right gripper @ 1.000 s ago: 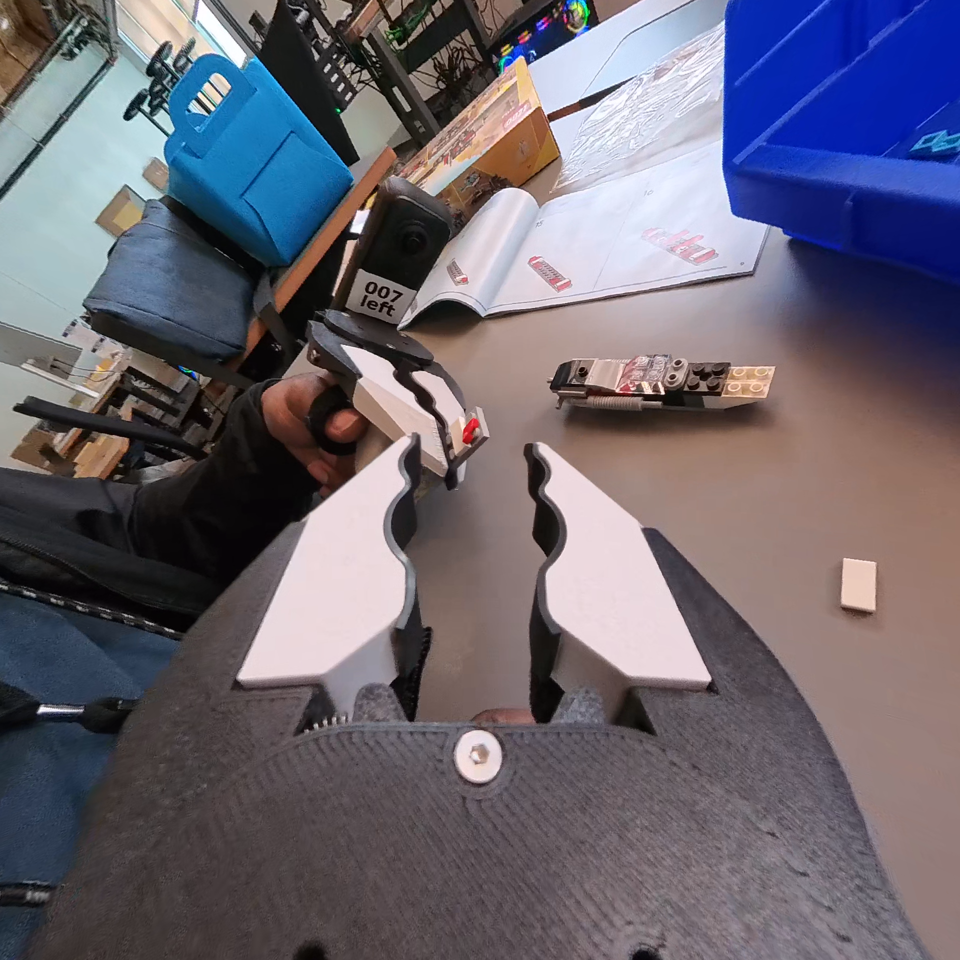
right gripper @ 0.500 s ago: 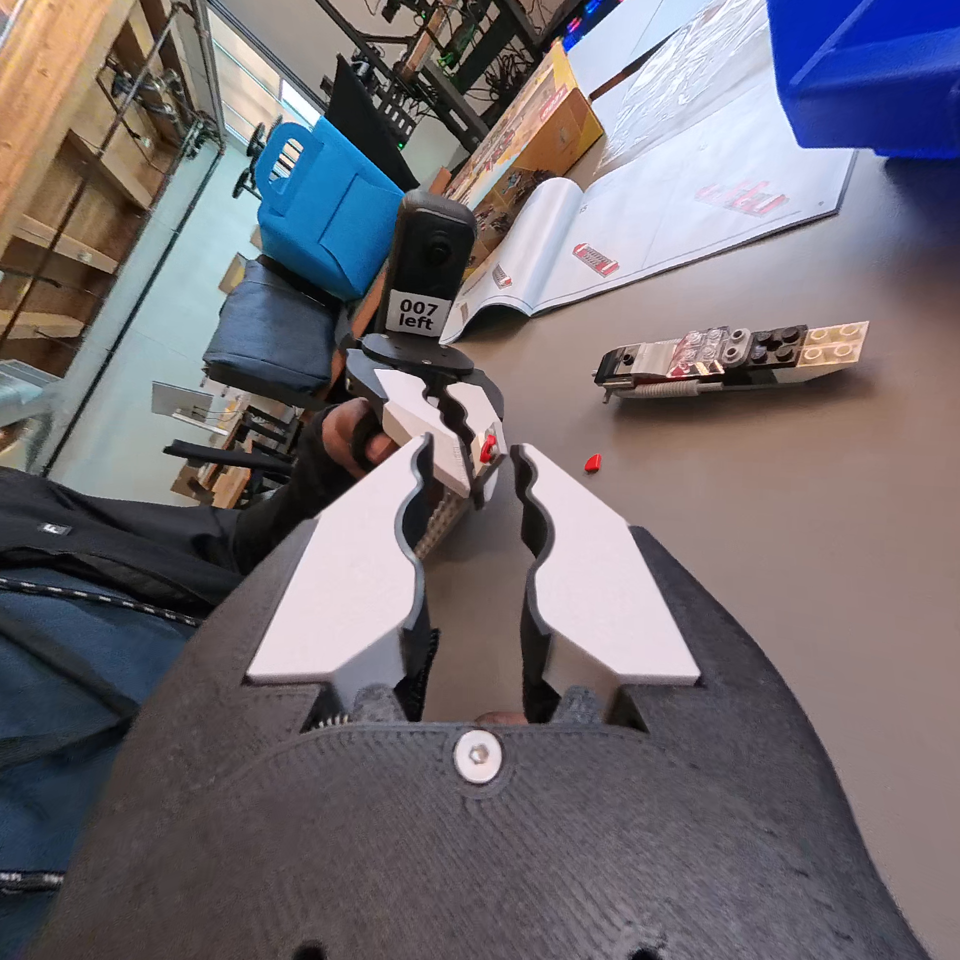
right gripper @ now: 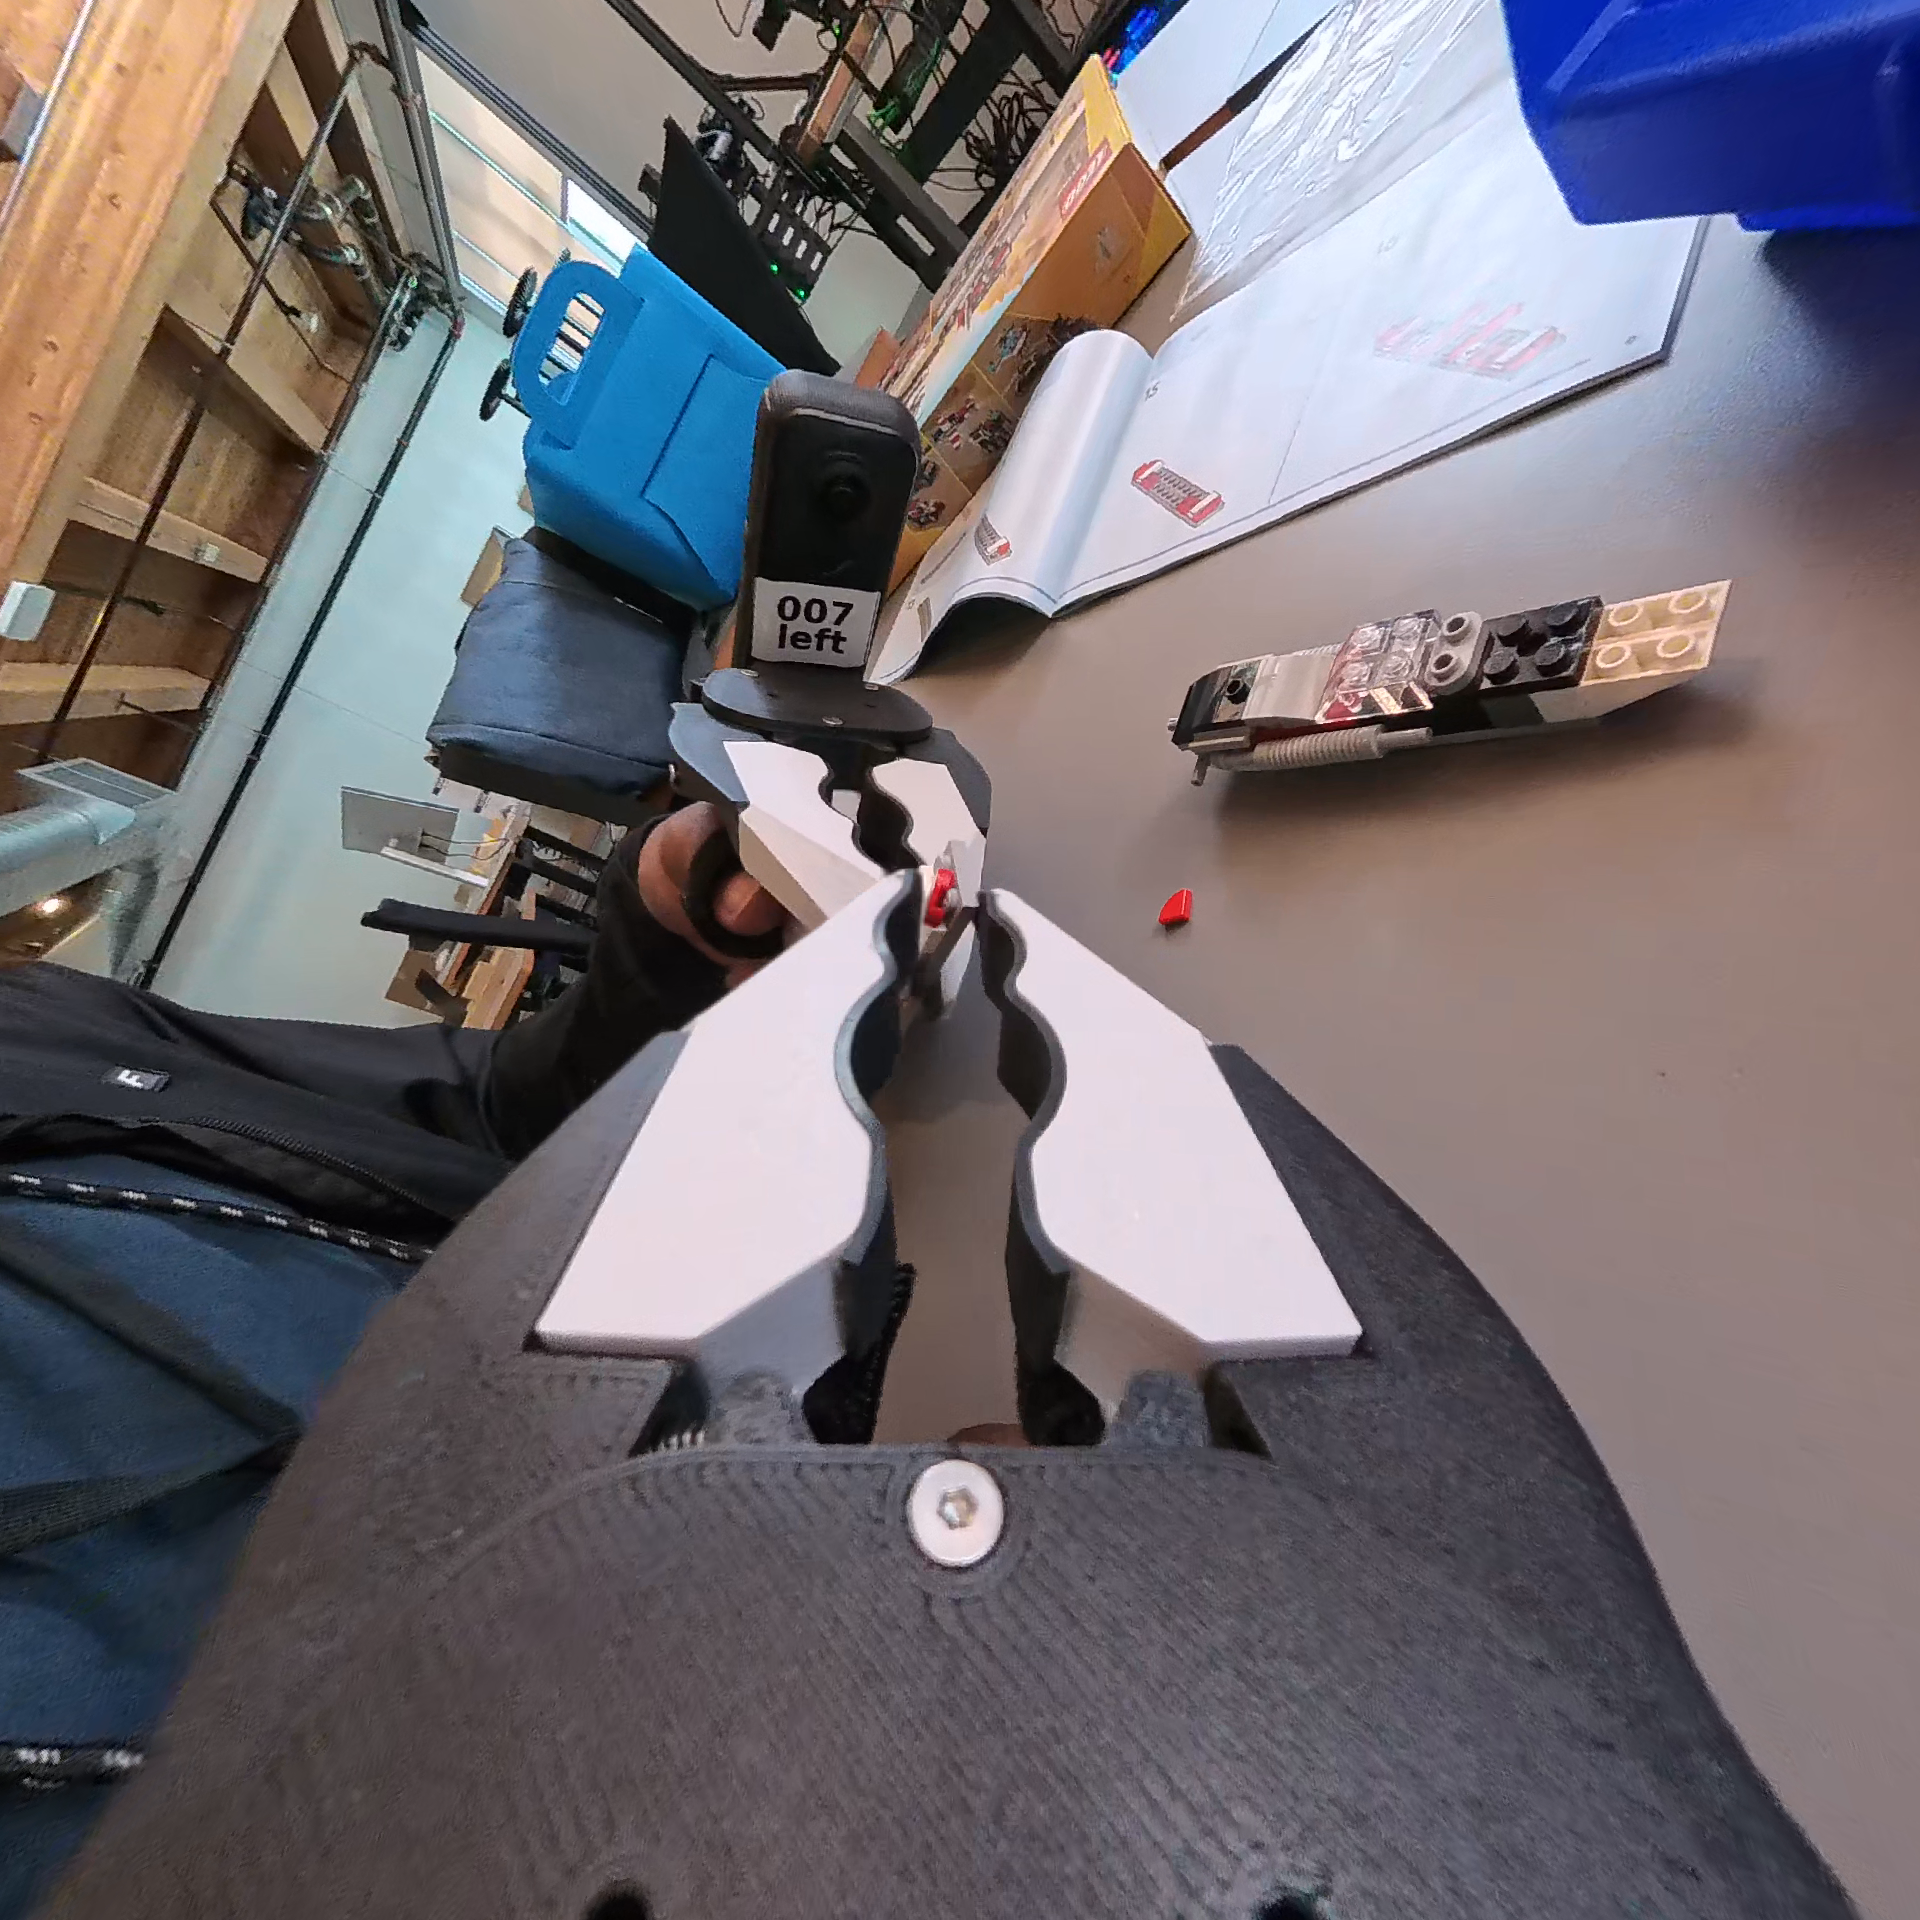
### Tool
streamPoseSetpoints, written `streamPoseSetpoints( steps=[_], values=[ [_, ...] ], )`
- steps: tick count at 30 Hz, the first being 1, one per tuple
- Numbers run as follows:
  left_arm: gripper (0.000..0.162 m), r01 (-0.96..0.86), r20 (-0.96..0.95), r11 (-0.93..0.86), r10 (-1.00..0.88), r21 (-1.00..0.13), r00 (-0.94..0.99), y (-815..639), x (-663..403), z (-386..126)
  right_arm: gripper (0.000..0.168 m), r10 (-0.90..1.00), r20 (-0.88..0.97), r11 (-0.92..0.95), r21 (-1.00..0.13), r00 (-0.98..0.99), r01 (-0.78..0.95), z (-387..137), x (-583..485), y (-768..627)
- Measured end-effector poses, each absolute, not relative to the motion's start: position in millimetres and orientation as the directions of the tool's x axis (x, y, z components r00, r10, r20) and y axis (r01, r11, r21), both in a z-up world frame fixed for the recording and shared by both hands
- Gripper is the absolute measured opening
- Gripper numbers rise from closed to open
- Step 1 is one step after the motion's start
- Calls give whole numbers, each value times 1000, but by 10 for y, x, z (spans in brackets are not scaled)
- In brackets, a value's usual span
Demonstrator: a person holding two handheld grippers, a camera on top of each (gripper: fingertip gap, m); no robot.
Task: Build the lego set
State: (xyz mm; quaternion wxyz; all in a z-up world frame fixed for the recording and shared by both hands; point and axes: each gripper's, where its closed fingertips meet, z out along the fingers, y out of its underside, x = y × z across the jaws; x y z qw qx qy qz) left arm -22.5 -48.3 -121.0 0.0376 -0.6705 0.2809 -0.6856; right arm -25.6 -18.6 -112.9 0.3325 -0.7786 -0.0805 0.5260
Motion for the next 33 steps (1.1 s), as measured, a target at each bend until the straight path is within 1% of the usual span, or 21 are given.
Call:
streamPoseSetpoints(
  steps=[6, 10, 18, 27, 33],
  values=[
    [7, -327, 895, -834, -431, -444, -116, -499, -227, -1185, 8, 494, -757, -759, -616, 428, -212, -1110, -253, -203],
    [7, -314, 892, -835, -423, -452, -160, -517, -220, -1114, 8, 518, -753, -746, -630, 406, -216, -1051, -247, -217],
    [6, -288, 854, -804, -474, -520, -217, -538, -221, -1013, 7, 570, -725, -708, -673, 387, -216, -926, -252, -250],
    [6, -271, 780, -731, -579, -626, -238, -568, -227, -958, 6, 592, -713, -697, -687, 376, -207, -845, -264, -293],
    [7, -265, 762, -714, -602, -648, -239, -568, -224, -954, 6, 611, -678, -671, -718, 409, -186, -835, -266, -298]
  ],
)
